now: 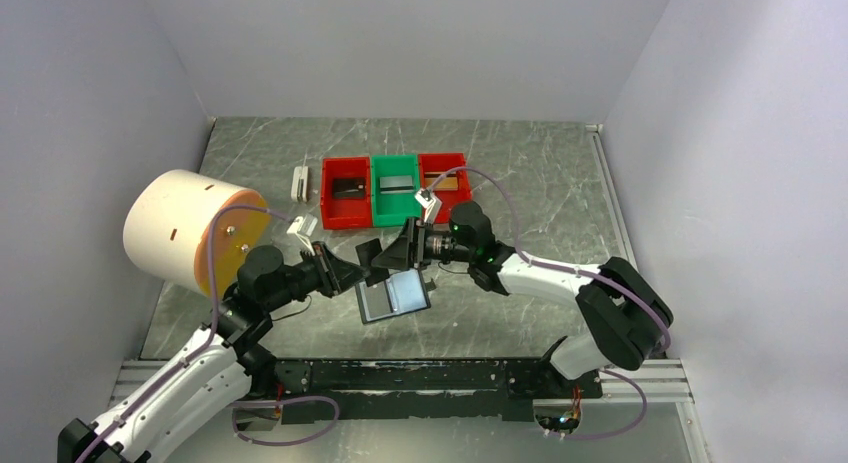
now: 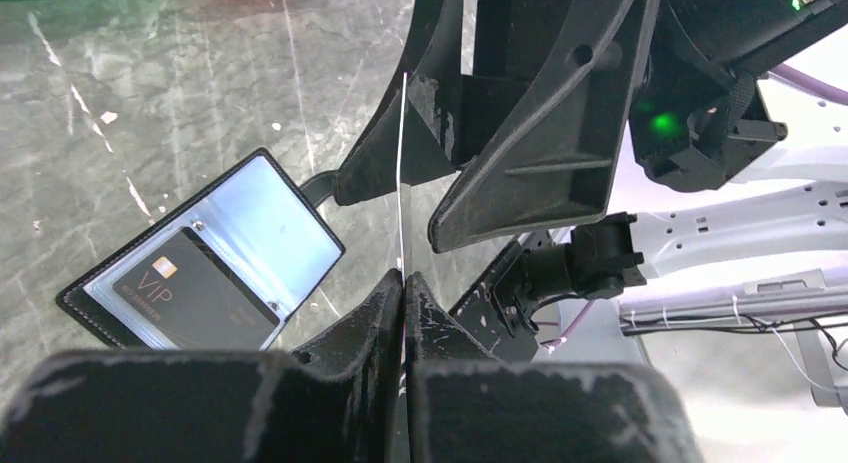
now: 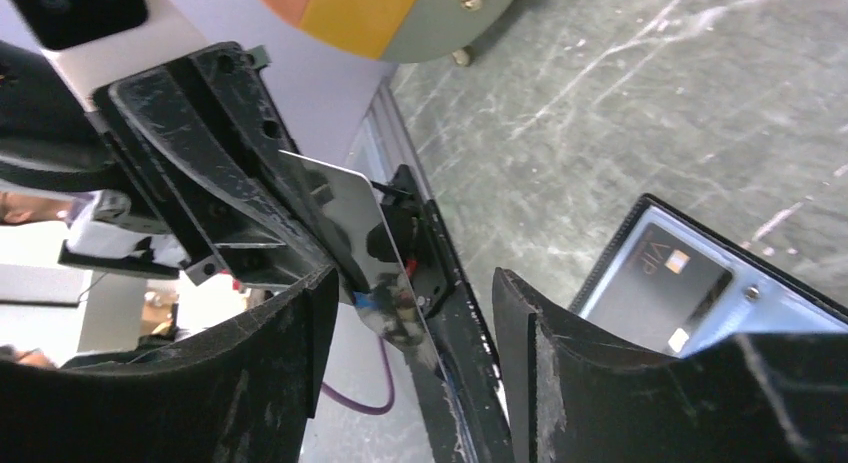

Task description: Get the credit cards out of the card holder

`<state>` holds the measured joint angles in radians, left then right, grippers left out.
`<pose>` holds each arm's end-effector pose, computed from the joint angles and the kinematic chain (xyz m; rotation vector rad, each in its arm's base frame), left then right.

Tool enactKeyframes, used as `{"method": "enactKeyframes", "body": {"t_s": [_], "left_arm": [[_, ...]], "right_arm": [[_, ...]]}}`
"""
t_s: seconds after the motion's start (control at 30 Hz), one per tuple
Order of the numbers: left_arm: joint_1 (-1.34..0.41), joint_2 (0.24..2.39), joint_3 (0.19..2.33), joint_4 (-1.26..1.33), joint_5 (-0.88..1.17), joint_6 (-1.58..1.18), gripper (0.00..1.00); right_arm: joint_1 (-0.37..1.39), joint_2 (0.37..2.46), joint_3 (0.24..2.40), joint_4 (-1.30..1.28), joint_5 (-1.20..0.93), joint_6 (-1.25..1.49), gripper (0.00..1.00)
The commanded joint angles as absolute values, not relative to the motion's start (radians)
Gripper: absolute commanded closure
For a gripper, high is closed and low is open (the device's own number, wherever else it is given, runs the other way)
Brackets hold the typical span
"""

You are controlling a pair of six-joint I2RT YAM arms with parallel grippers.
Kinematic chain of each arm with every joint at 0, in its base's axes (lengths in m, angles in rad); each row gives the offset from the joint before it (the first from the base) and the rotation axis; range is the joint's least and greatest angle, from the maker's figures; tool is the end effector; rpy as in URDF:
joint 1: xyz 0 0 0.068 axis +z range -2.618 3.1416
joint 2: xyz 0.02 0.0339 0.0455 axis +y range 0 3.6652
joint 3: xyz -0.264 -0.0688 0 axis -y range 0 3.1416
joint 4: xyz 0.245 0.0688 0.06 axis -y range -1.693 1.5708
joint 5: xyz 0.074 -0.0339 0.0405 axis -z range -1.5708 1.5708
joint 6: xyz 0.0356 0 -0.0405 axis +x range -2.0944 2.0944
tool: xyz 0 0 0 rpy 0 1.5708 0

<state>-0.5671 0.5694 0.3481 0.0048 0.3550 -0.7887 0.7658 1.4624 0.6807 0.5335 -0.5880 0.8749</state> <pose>0.1239 -0.0936 0.2375 0.0638 1.9651 -1.2531 0.2084 0.2277 0.2205 -0.3749 2.0977 1.6088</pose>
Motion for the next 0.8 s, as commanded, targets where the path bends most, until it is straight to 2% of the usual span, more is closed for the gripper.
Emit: {"method": "enactKeyframes", "body": {"t_s": [0.0, 0.13, 0.23, 0.53, 0.67, 0.77], "left_arm": [[-0.558, 0.558, 0.342, 0.065, 0.428, -0.771, 0.91], [-0.558, 0.549, 0.344, 0.063, 0.427, -0.772, 0.91], [-0.556, 0.55, 0.335, 0.09, 0.438, -0.784, 0.91], [-0.547, 0.556, 0.326, 0.117, 0.449, -0.798, 0.91], [-0.54, 0.554, 0.335, 0.1, 0.451, -0.796, 0.91], [-0.535, 0.553, 0.342, 0.089, 0.443, -0.799, 0.91]], "right_arm": [[0.746, 1.469, 0.685, 0.676, -0.685, 0.943, 0.41], [0.725, 1.468, 0.672, 0.755, -0.761, 0.975, 0.51], [0.72, 1.478, 0.669, 0.823, -0.816, 1.012, 0.64], [0.711, 1.457, 0.651, 0.835, -0.824, 1.019, 0.86], [0.709, 1.46, 0.651, 0.836, -0.833, 1.016, 0.99], [0.708, 1.461, 0.648, 0.841, -0.839, 1.016, 1.0]]}}
